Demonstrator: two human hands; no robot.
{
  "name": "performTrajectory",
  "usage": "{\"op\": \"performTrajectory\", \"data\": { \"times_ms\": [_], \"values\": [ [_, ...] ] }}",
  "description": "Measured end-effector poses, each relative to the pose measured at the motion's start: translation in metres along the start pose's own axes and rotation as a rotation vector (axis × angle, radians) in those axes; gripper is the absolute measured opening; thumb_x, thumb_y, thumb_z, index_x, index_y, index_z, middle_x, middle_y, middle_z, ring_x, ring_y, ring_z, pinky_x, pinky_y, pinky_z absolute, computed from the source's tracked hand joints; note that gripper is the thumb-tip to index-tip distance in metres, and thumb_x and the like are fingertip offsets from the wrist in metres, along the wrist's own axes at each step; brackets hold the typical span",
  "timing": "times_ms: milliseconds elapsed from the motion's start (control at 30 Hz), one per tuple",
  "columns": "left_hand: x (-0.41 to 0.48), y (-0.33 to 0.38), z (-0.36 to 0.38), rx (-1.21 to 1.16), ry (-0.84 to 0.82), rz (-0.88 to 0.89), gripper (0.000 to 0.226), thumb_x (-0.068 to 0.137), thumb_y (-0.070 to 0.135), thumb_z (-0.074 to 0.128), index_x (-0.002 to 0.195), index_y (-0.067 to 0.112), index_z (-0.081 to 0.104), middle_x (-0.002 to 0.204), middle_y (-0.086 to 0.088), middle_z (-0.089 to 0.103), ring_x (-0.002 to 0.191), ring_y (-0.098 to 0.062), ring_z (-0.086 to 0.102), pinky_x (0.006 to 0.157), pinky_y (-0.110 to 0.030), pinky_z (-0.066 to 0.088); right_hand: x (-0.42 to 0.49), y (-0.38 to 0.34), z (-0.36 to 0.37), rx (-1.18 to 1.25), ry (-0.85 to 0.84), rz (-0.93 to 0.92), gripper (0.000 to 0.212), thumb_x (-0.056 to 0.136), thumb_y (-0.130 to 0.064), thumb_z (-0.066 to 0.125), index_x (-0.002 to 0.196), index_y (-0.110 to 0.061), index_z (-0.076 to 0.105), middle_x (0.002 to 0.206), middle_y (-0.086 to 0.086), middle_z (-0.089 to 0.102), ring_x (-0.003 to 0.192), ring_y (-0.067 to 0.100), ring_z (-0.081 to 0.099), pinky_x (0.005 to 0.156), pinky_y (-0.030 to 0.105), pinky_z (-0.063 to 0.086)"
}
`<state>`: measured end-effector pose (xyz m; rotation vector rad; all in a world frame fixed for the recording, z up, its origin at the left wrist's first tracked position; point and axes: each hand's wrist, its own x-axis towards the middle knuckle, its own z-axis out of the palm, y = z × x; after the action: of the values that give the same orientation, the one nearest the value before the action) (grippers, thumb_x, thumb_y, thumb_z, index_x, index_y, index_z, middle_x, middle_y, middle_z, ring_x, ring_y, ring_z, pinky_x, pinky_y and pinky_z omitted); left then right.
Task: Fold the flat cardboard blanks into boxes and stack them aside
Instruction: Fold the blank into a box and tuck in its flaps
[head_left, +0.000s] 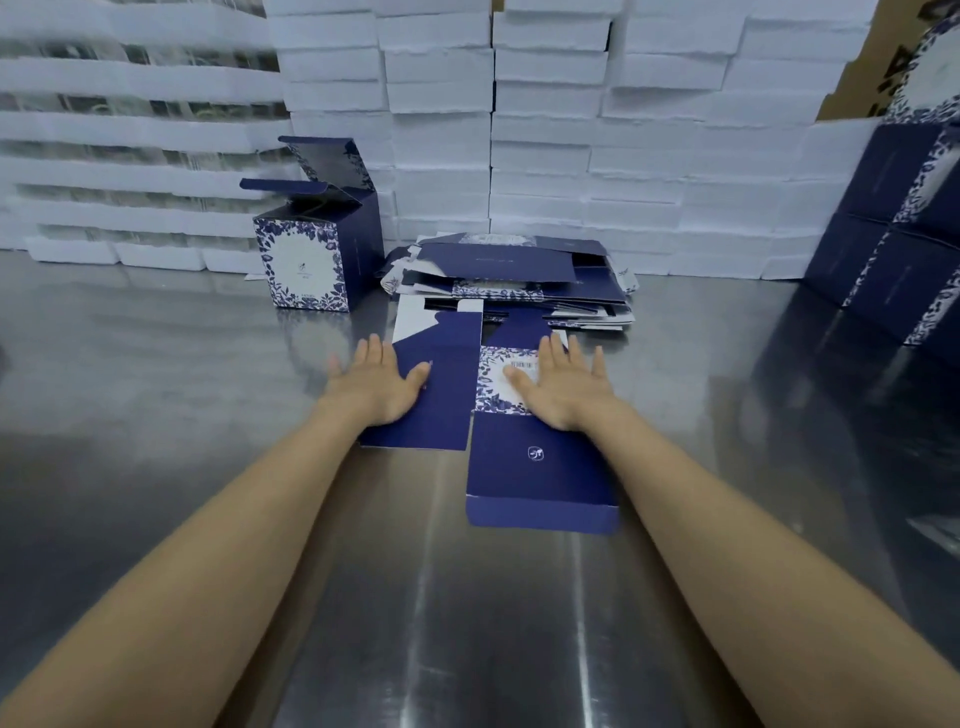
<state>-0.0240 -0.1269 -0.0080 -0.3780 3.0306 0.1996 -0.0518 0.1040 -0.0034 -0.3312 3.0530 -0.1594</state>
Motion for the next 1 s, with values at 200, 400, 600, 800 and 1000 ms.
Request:
{"op": "performTrajectory", "data": {
  "times_ms": [200, 400, 600, 800, 1000],
  "values": [
    [-0.006, -0.002, 0.003, -0.216, 0.178, 0.016, 0.071, 0.098, 0.059, 0.027, 0.147, 0.008, 0.033, 0.156, -0.014, 0.026, 0.145, -0.028, 0.022, 0.115, -0.046, 0.013, -0.008, 0.003, 0.002, 0.250, 0.125, 0.101, 0.079, 0.097, -0.063, 0.021, 0.155, -0.012, 0.004, 0.160, 0.021, 0.008, 0.148, 0.036, 0.004, 0.118, 0.047, -0.002],
    [-0.012, -0.014, -0.010, -1.132, 0.401, 0.105, 0.022, 0.100, 0.025, 0.047, 0.114, 0.018, 0.062, 0.125, -0.005, 0.063, 0.119, -0.020, 0.055, 0.103, -0.031, 0.039, -0.020, 0.017, -0.025, 1.344, 0.182, -0.017, 0.058, 0.097, -0.023, 0.056, 0.149, -0.021, 0.031, 0.131, 0.001, 0.055, 0.102, 0.011, 0.062, 0.076, 0.016, 0.053],
    [-0.023, 0.002, -0.016, -1.449, 0.583, 0.264, 0.039, 0.103, 0.023, 0.039, 0.141, 0.019, 0.046, 0.143, 0.002, 0.050, 0.127, -0.007, 0.049, 0.111, -0.029, 0.035, -0.034, 0.008, -0.073, 1.539, 0.193, -0.228, 0.014, 0.098, -0.012, 0.054, 0.106, -0.013, 0.065, 0.102, 0.007, 0.074, 0.090, 0.021, 0.072, 0.074, 0.034, 0.059],
    [-0.028, 0.008, -0.021, -1.365, 0.836, 0.335, 0.034, 0.096, 0.036, 0.036, 0.125, 0.031, 0.053, 0.122, 0.025, 0.051, 0.121, -0.001, 0.048, 0.109, -0.025, 0.035, -0.051, -0.003, -0.115, 1.520, 0.979, -0.574, 0.026, 0.095, -0.009, 0.057, 0.120, -0.016, 0.054, 0.113, -0.002, 0.065, 0.108, 0.014, 0.063, 0.095, 0.030, 0.050],
    [-0.021, 0.027, -0.027, -1.703, 0.465, 0.414, 0.040, 0.105, 0.036, 0.025, 0.138, 0.020, 0.042, 0.133, 0.005, 0.054, 0.116, -0.010, 0.052, 0.086, -0.022, 0.045, -0.037, -0.017, -0.057, 1.088, 0.921, -0.602, 0.044, 0.081, 0.022, 0.043, 0.110, -0.006, 0.059, 0.135, 0.000, 0.057, 0.139, 0.004, 0.034, 0.113, 0.029, 0.033]
  ]
}}
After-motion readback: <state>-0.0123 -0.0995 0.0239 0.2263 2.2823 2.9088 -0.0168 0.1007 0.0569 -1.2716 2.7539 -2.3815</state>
